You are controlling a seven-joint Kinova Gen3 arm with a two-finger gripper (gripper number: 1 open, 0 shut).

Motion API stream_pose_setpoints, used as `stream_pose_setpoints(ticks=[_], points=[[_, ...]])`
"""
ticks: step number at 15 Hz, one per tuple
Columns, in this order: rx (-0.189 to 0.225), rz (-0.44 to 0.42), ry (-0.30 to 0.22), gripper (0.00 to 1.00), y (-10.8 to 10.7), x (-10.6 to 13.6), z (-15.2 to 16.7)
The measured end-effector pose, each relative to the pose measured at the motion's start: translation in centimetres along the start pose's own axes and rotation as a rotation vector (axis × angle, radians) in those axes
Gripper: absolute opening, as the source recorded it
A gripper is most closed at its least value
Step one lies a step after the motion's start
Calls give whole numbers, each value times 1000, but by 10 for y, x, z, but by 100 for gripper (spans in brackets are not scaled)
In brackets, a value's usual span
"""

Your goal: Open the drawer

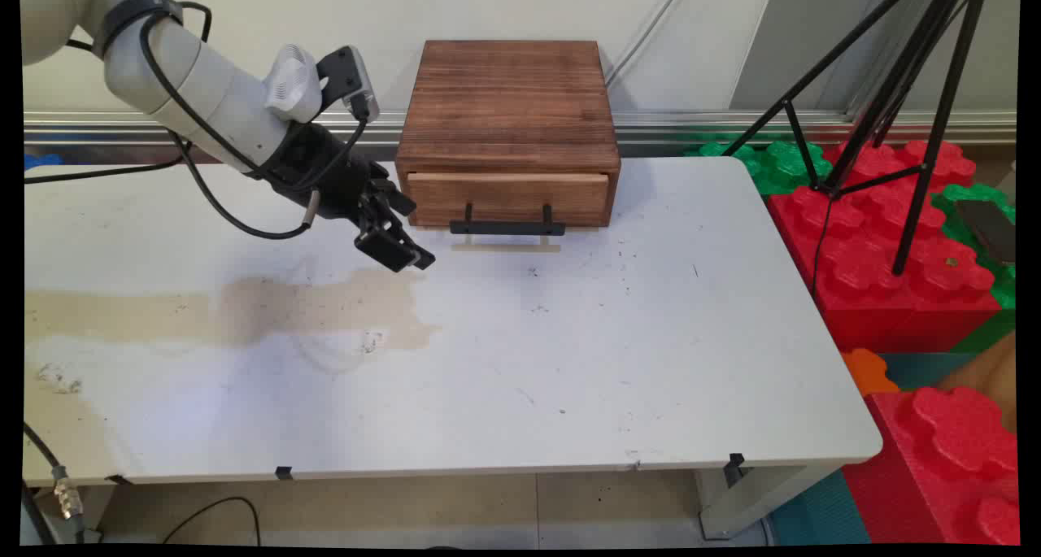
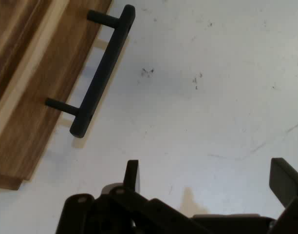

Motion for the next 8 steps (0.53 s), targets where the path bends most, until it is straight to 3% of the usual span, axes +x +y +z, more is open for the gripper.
stream_pose_setpoints(ticks=[8], points=[[46,10,17,100,-8,24,11]])
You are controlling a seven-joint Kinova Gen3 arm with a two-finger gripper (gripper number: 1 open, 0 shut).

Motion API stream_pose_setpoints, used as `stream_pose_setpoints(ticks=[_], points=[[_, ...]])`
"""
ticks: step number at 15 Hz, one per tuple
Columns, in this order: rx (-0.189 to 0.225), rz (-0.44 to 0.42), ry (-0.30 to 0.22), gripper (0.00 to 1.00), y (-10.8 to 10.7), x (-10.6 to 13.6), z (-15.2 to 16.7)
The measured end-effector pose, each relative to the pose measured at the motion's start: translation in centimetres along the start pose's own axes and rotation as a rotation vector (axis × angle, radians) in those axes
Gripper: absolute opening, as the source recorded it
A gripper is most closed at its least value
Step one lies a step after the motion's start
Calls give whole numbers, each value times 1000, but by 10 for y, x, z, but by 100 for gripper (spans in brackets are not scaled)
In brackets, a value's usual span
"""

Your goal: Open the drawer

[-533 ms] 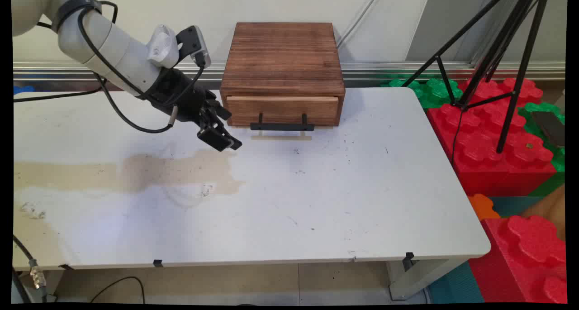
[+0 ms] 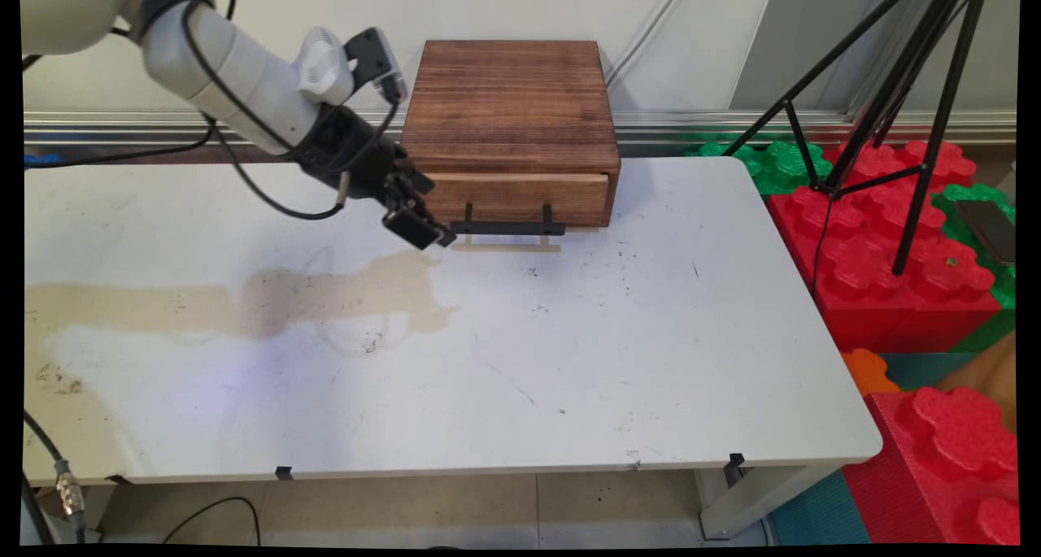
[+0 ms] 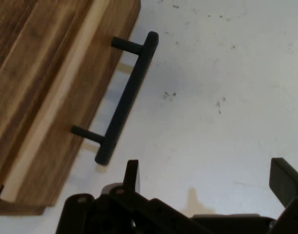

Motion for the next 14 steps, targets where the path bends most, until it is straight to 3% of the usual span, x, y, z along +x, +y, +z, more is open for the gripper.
stream_pose_setpoints(ticks=[6,14], points=[[54,30,-36,100,-9,25,34],[77,91,-91,100,-10,53,95]])
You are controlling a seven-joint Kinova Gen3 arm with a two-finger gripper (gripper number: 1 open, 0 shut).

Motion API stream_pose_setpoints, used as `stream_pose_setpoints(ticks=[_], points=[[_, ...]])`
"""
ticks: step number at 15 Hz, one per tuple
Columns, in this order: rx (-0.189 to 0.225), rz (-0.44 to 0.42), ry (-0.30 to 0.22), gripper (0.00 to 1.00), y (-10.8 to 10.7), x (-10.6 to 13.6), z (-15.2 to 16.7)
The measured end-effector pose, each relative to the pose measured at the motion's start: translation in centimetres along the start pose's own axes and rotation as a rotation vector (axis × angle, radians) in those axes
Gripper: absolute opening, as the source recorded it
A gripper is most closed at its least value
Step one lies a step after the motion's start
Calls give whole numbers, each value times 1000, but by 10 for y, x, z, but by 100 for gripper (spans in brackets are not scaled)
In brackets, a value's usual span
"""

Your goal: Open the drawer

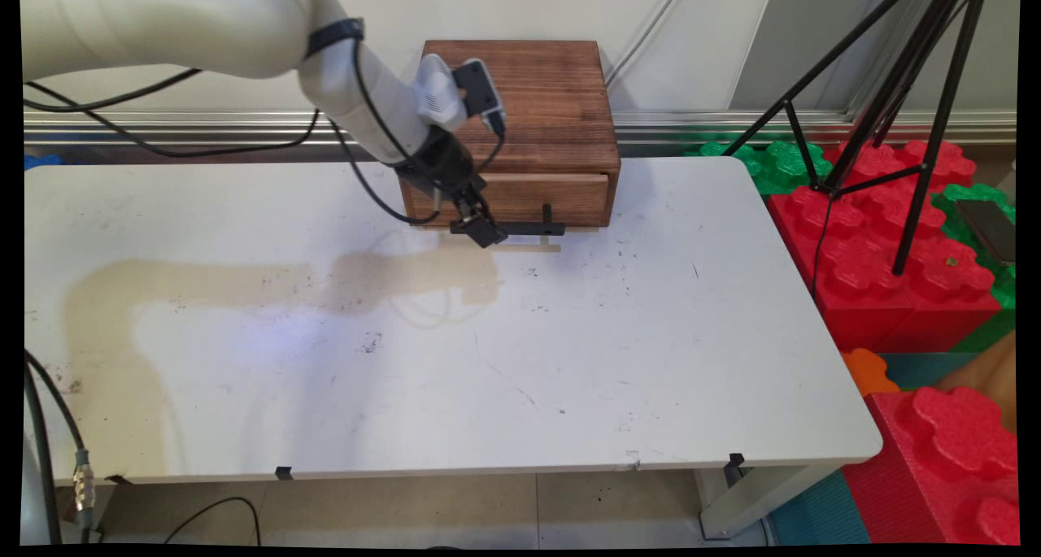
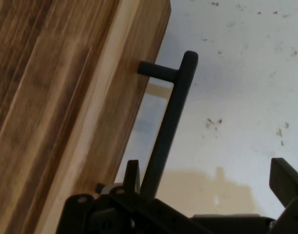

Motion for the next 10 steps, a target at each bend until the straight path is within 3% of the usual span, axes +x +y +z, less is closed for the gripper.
stream_pose_setpoints(ticks=[10], points=[[-10,47,-51,100,4,16,53]])
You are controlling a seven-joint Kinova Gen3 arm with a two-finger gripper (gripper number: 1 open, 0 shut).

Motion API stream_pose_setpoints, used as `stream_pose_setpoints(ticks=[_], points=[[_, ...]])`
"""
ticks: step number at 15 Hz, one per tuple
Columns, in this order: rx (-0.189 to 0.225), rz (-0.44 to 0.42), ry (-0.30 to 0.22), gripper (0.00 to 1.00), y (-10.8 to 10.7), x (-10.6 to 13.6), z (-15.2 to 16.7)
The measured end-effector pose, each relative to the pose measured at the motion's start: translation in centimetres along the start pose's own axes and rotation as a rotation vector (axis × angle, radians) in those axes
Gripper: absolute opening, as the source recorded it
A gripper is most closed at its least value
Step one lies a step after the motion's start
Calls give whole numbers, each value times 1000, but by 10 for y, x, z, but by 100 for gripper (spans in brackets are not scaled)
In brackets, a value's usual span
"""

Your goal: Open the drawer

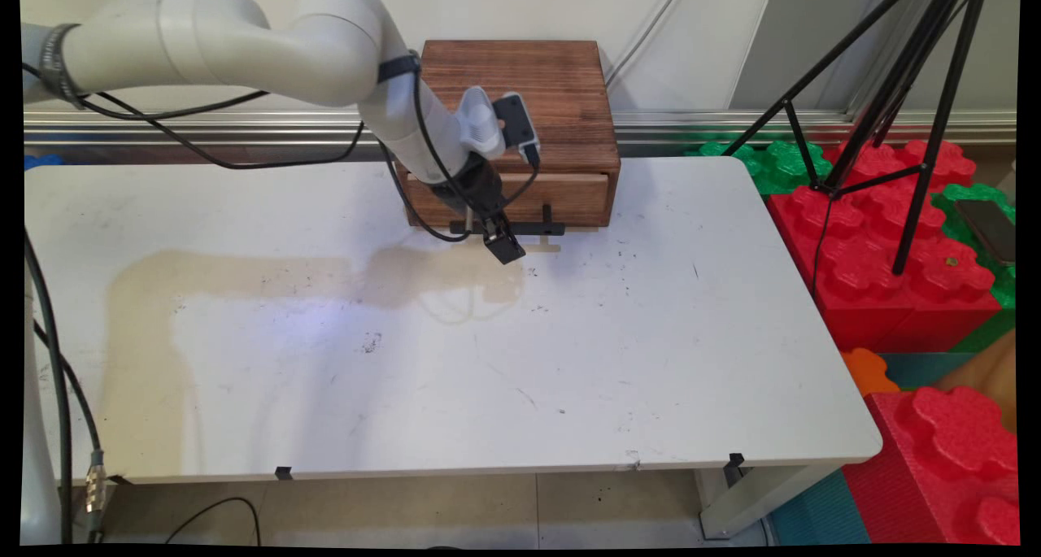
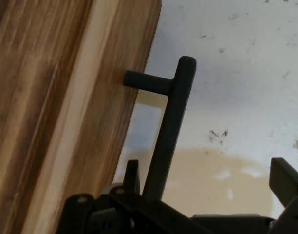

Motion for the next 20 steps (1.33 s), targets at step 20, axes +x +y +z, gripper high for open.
stream_pose_setpoints(ticks=[20], points=[[-95,-18,-61,100,22,9,50]])
